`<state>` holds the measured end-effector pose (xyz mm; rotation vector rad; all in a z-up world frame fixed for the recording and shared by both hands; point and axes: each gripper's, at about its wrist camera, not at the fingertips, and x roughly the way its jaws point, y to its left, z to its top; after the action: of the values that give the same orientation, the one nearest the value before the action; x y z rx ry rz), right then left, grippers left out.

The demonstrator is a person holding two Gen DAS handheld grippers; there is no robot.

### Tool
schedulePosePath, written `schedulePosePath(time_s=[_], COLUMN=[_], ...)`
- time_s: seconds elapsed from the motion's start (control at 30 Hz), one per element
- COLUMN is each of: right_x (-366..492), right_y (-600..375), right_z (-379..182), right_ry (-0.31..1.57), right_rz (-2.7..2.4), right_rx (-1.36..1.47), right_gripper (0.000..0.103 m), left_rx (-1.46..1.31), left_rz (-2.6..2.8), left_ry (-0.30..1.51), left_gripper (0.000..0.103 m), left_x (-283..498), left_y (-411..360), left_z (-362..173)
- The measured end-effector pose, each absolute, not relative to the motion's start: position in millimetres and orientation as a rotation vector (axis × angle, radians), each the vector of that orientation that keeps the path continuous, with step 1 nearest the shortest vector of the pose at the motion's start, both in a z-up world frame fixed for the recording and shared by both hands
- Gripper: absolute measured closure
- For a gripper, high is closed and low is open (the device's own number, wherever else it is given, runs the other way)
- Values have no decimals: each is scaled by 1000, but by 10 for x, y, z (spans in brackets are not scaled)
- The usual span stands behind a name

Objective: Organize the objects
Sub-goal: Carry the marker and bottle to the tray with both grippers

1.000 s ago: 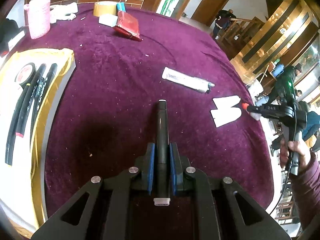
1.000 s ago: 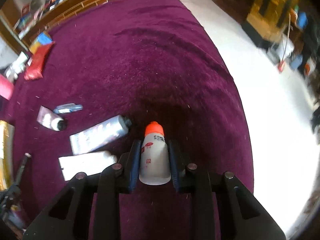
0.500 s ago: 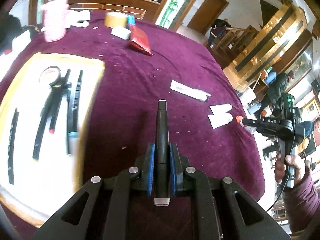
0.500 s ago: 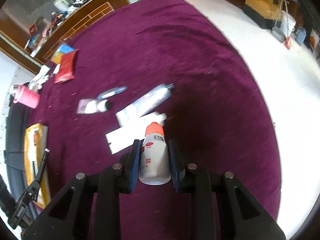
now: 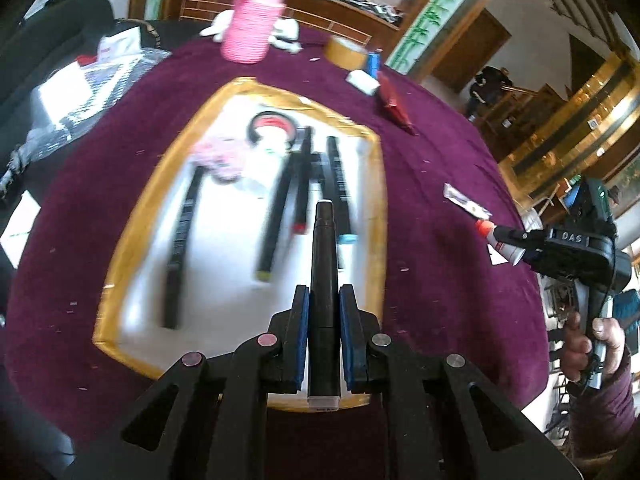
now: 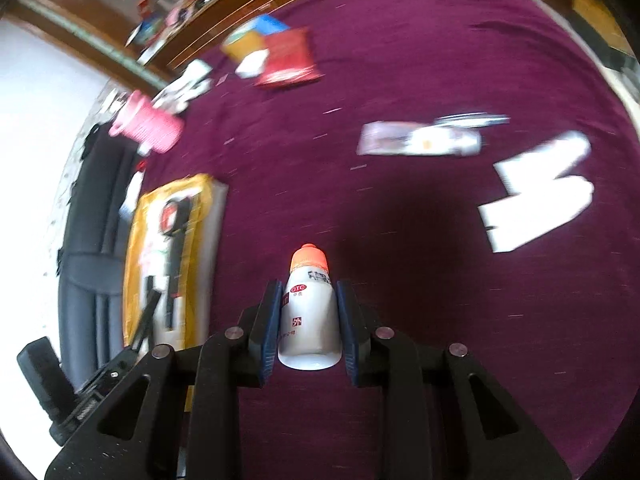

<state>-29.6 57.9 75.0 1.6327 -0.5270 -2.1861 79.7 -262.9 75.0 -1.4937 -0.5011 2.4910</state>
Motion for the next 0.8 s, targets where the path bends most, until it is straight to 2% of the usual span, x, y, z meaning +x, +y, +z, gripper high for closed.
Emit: schedulePosePath(time_s=[0.27,0.53,0.8], right_x=[-300,-215,-159], right_y=[-388,-1204,-1534], right_z=[687,531,343], right_ry=[-479,-307,-145], right_rz=[-2039,-1981,-1999], right_rx=[1636,1673,1702], right_gripper=[78,78,78], left_rx=[-1567,-1625,-1659], left_rz=[2497,2477,2454], left_ry=[-521,-508,-510], left_gripper=[91,91,91], left_x=[767,555,477], left_y=[-3070,-3187,-3190], left_z=[496,294,191])
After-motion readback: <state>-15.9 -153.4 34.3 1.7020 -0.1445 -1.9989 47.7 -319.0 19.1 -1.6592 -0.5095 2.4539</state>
